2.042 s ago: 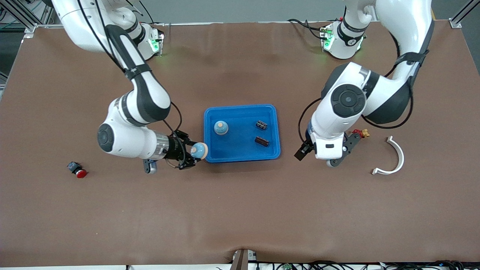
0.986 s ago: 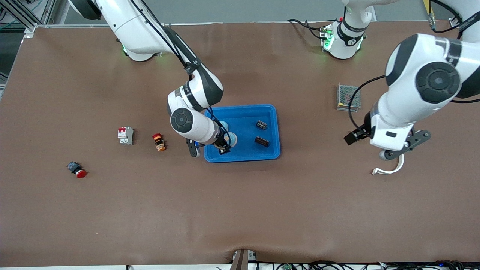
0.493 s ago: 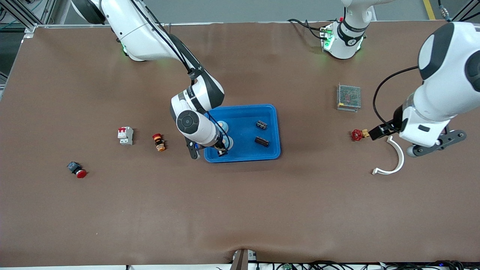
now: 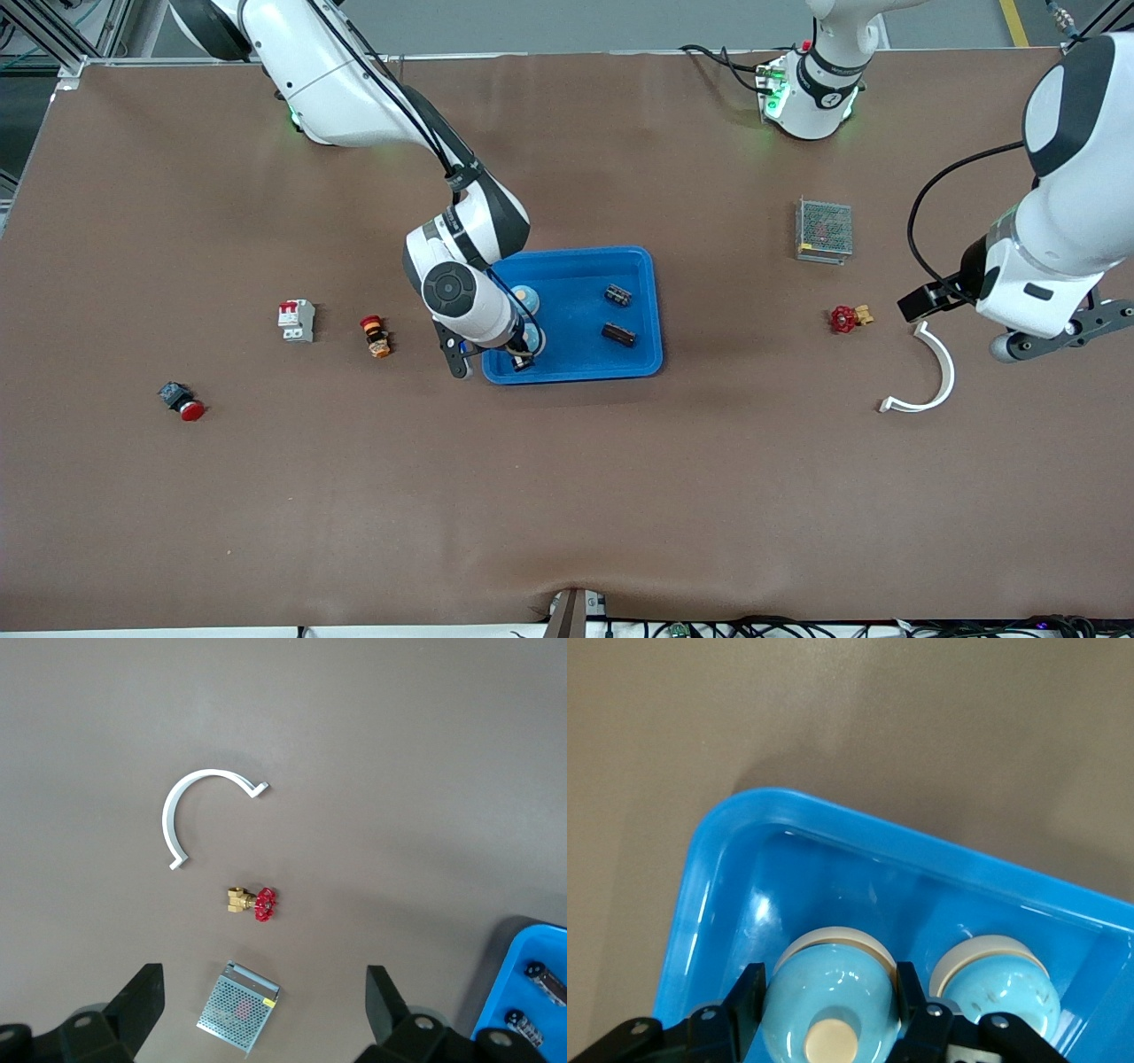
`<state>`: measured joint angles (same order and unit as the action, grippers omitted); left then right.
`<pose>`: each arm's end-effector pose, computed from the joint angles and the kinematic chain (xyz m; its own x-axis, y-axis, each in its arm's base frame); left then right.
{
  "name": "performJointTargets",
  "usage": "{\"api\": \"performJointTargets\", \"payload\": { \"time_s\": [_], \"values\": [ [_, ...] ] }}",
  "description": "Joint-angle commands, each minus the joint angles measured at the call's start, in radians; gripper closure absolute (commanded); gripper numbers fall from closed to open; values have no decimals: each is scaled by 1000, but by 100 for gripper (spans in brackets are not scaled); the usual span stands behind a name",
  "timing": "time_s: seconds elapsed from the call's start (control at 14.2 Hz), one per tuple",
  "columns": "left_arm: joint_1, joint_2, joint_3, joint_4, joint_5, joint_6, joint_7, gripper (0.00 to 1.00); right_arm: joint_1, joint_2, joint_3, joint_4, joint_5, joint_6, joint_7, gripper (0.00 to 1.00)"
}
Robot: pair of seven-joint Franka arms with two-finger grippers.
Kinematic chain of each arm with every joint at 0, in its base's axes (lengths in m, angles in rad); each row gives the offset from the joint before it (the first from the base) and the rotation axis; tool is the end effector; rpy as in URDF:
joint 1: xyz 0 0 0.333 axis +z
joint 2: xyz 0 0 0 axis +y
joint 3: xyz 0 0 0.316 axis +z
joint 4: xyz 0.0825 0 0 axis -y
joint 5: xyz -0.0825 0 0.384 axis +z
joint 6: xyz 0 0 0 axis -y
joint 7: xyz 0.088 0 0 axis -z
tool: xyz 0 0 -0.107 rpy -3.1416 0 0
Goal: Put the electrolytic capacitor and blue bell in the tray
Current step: 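Release the second bell in the tray while the left gripper returns to rest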
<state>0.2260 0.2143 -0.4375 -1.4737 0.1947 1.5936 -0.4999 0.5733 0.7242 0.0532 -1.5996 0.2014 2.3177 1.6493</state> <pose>0.6079 -0.0834 0.5577 0.9601 0.2793 -0.0157 0.2752 -0.9530 -0.1264 0.5640 0.4069 0.2061 0.3777 -0.9086 -0.1783 -0.9204 -0.3894 0.0343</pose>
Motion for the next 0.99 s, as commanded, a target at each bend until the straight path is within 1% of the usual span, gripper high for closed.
{"api": "performJointTargets", "payload": {
  "time_s": [0.0, 0.14, 0.21, 0.28, 0.42, 0.49, 0.56, 0.63, 0.7, 0.92],
  "values": [
    [32, -65, -7, -23, -24, -30, 50, 0, 8, 1, -6, -3, -36, 12, 26, 100],
    [42, -94, -1, -27, -66, -46, 107, 0, 10, 7, -6, -3, -36, 23, 26, 100],
    [35, -116, 14, -36, -81, -46, 136, 0, 11, 9, -6, -3, -39, 23, 26, 100],
    [12, -133, 61, -49, -98, -46, 165, 0, 10, 14, -6, -3, -51, 23, 27, 100],
    [-98, -182, 205, -83, -138, -46, 254, 0, 11, 17, -7, -3, -56, 23, 26, 100],
    [-135, -205, 264, -106, -165, -41, 299, 0, 11, 20, -7, -3, -56, 23, 27, 100],
    [-148, -220, 293, -122, -179, -37, 345, 0, 11, 20, -7, -2, -56, 23, 26, 100],
    [-148, -234, 295, -132, -179, -37, 389, 0, 13, 20, -7, -2, -56, 29, 26, 96],
    [-145, -251, 295, -148, -181, -37, 427, 0, 13, 20, -7, -3, -57, 32, 27, 1],
    [-149, -328, 298, -220, -181, -26, 455, 0, 16, 14, -6, 4, -69, 32, 27, 0]
  ]
}}
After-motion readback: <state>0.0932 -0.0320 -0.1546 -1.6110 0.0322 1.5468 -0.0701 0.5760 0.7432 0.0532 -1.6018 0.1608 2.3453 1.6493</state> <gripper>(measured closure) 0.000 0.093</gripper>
